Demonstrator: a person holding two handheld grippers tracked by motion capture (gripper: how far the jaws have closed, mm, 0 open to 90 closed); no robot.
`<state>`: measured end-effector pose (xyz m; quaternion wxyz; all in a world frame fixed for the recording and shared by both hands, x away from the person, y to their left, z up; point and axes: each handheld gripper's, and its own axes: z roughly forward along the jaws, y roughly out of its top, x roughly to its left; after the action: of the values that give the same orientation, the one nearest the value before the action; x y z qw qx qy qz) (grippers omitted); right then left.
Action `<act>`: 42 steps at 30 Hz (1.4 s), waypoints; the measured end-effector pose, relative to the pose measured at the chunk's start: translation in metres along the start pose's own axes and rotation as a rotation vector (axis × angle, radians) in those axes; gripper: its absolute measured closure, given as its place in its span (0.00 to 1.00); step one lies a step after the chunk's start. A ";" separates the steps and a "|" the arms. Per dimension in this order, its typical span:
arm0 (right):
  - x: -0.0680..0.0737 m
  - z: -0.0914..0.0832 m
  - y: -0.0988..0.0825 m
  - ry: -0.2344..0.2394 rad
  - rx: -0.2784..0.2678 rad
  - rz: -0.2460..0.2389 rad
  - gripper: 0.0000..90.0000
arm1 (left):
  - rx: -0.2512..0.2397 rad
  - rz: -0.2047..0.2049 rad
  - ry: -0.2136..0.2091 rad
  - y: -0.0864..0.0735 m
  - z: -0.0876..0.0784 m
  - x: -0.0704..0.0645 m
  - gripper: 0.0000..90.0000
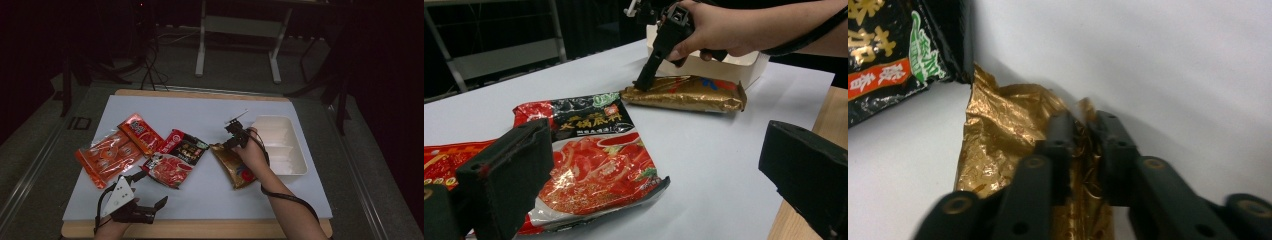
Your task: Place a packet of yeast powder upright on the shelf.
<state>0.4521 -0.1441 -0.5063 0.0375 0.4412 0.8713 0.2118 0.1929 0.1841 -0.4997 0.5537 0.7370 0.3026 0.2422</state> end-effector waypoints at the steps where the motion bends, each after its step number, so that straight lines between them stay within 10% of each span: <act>1: 0.000 -0.001 0.000 0.001 0.001 0.000 0.96 | 0.001 -0.001 0.000 0.000 0.000 0.000 0.02; 42: 0.029 -0.116 -0.012 0.168 -0.386 -0.128 1.00 | 0.014 -0.002 0.004 -0.001 0.002 -0.001 0.02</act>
<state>0.3960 -0.1665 -0.4022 0.0620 0.3504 0.8409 0.4078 0.1940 0.1824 -0.5016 0.5483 0.7400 0.3061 0.2411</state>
